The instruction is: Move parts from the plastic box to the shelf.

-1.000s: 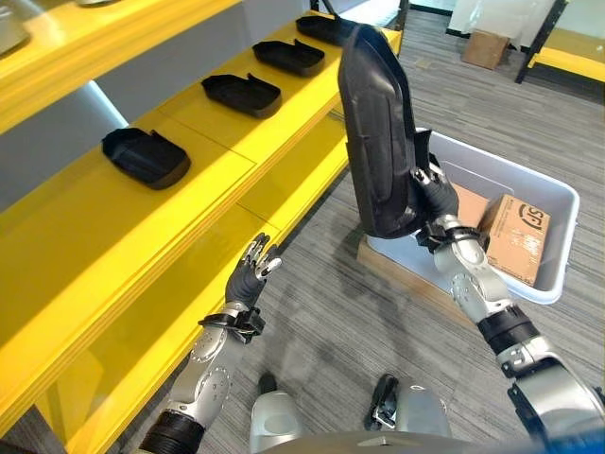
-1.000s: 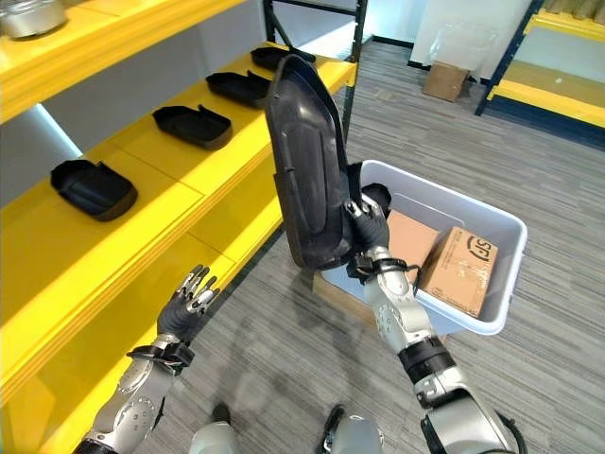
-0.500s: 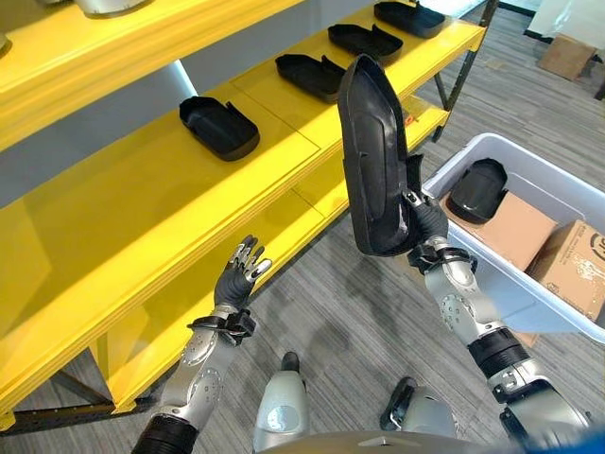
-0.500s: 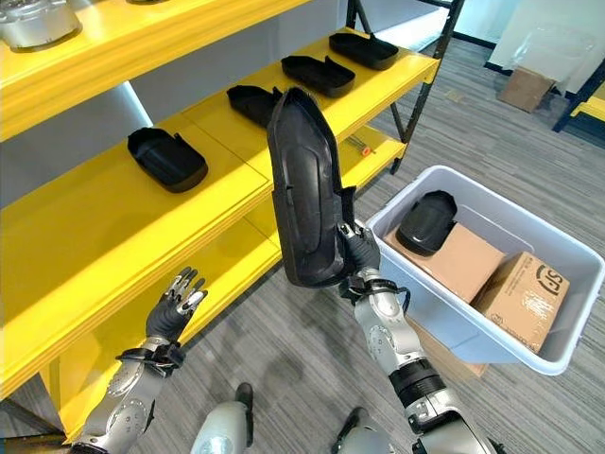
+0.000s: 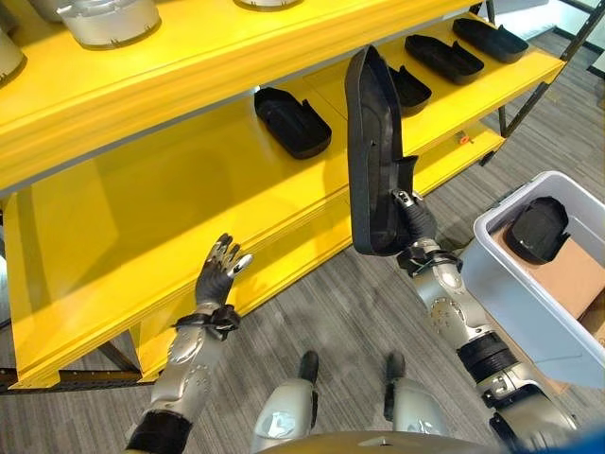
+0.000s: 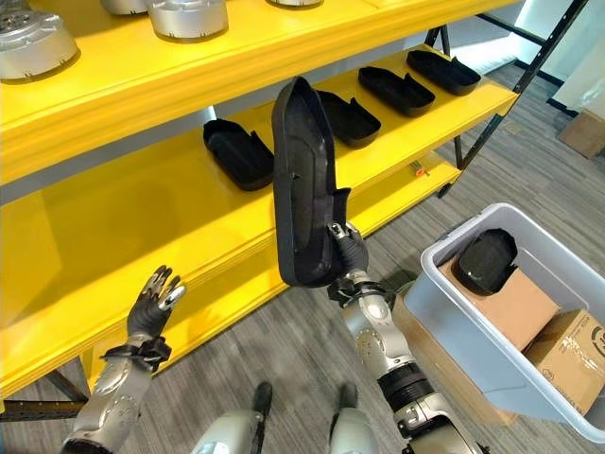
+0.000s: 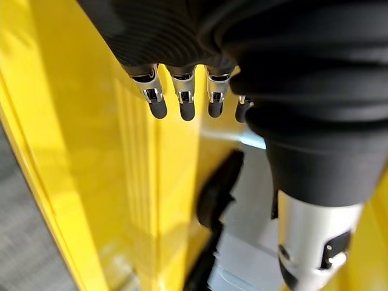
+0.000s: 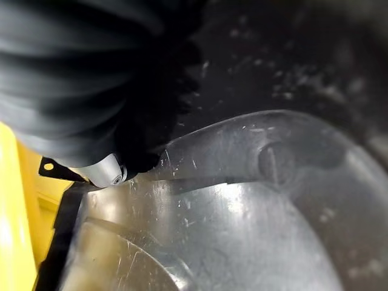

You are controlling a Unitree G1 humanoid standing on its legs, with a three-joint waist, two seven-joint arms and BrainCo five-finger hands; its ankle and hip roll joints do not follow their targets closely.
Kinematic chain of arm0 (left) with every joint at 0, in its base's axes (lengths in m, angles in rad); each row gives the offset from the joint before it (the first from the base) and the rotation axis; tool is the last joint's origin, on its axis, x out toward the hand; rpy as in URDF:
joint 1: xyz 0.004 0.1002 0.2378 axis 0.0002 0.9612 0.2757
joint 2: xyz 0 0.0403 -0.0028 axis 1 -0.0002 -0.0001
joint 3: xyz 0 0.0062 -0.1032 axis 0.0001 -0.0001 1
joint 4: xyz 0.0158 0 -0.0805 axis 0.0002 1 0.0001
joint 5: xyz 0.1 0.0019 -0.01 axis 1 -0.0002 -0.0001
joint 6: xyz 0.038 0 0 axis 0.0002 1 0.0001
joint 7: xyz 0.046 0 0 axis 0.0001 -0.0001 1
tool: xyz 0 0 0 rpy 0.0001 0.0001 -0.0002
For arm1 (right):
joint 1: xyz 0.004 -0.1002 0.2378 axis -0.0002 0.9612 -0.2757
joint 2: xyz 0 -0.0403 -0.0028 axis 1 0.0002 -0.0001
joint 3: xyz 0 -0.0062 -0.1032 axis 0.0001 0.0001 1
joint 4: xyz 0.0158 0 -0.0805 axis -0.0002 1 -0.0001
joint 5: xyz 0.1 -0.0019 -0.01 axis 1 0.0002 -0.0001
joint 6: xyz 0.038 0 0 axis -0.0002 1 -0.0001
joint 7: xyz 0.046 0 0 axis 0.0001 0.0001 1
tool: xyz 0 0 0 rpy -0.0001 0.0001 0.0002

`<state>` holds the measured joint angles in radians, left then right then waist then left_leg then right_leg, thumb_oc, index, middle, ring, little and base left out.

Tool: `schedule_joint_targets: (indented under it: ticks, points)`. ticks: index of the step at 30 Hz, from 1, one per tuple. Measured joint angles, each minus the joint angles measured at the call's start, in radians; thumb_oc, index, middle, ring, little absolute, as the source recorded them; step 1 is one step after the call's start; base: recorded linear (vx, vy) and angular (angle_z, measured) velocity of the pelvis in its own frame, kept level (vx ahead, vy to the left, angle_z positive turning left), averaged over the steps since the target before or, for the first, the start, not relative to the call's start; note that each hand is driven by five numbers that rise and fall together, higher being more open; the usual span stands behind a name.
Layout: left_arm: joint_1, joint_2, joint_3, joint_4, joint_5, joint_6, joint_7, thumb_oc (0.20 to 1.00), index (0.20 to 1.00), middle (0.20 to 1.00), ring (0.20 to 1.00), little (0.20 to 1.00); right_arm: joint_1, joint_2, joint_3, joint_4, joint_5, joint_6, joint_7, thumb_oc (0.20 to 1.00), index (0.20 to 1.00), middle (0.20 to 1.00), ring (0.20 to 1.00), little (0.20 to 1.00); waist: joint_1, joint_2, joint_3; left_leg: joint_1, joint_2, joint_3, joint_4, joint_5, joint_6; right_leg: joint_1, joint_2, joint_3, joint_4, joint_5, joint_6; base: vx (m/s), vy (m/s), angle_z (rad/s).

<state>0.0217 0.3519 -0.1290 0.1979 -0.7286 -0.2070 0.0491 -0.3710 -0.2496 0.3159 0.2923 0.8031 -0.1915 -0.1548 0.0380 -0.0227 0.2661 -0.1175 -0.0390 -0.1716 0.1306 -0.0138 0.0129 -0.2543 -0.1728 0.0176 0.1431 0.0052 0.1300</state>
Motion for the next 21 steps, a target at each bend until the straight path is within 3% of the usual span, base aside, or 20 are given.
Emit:
schedule_joint_targets:
  ticks: [2, 4, 6, 9, 12, 21]
  points:
    - [0.001, -0.017, 0.002, -0.001, 0.002, -0.001, -0.001, 1.0, 1.0, 1.0, 1.0, 1.0, 0.007, -0.01, -0.005, -0.001, 0.0, 0.0, 0.011, 0.2, 0.2, 0.2, 0.2, 0.2, -0.005, -0.016, -0.006, 0.0, 0.0, -0.059, -0.003, -0.007, -0.017, 0.057, -0.004, 0.018, -0.044, 0.015, -0.004, 0.17, -0.234, 0.86]
    - [0.009, -0.014, 0.006, 0.0, 0.003, -0.001, 0.0, 1.0, 1.0, 1.0, 1.0, 1.0, 0.001, -0.01, -0.006, 0.0, 0.0, 0.0, 0.015, 0.2, 0.2, 0.2, 0.2, 0.2, 0.013, -0.034, -0.008, 0.009, 0.005, -0.062, -0.004, -0.009, -0.032, 0.077, -0.001, 0.019, -0.066, 0.066, -0.01, 0.11, -0.168, 0.42]
    - [0.046, -0.028, 0.005, -0.002, 0.004, -0.001, 0.0, 1.0, 1.0, 1.0, 1.0, 1.0, -0.008, -0.014, -0.004, 0.0, -0.001, 0.001, 0.029, 0.2, 0.2, 0.2, 0.2, 0.2, 0.019, -0.012, -0.009, 0.014, 0.071, -0.065, 0.013, -0.037, -0.051, 0.09, 0.065, -0.02, -0.047, 0.065, -0.047, 0.09, -0.231, 0.1]
    - [0.023, -0.051, 0.001, -0.002, 0.003, 0.001, 0.0, 1.0, 1.0, 1.0, 1.0, 1.0, -0.008, -0.063, -0.034, 0.0, 0.001, 0.001, 0.028, 0.2, 0.2, 0.2, 0.2, 0.2, -0.006, -0.012, -0.008, 0.029, 0.131, -0.116, -0.011, -0.041, -0.068, 0.107, 0.119, -0.088, -0.01, 0.024, -0.091, 0.11, -0.279, 0.38]
    - [0.011, -0.062, -0.008, -0.003, 0.003, 0.001, 0.001, 1.0, 1.0, 1.0, 1.0, 1.0, -0.006, -0.076, -0.035, 0.003, 0.002, 0.001, 0.025, 0.2, 0.2, 0.2, 0.2, 0.2, -0.022, -0.01, -0.007, 0.042, 0.141, -0.132, -0.014, -0.043, -0.074, 0.119, 0.121, -0.118, 0.015, 0.0, -0.106, 0.07, -0.114, 0.28]
    - [0.01, -0.067, -0.019, -0.021, 0.002, 0.004, 0.001, 1.0, 1.0, 1.0, 1.0, 1.0, -0.004, -0.066, -0.033, 0.003, 0.002, 0.005, 0.025, 0.2, 0.2, 0.2, 0.2, 0.2, -0.021, -0.003, -0.013, 0.067, 0.144, -0.156, -0.062, -0.045, -0.066, 0.13, 0.106, -0.138, 0.051, -0.04, -0.104, 0.05, -0.059, 0.12]
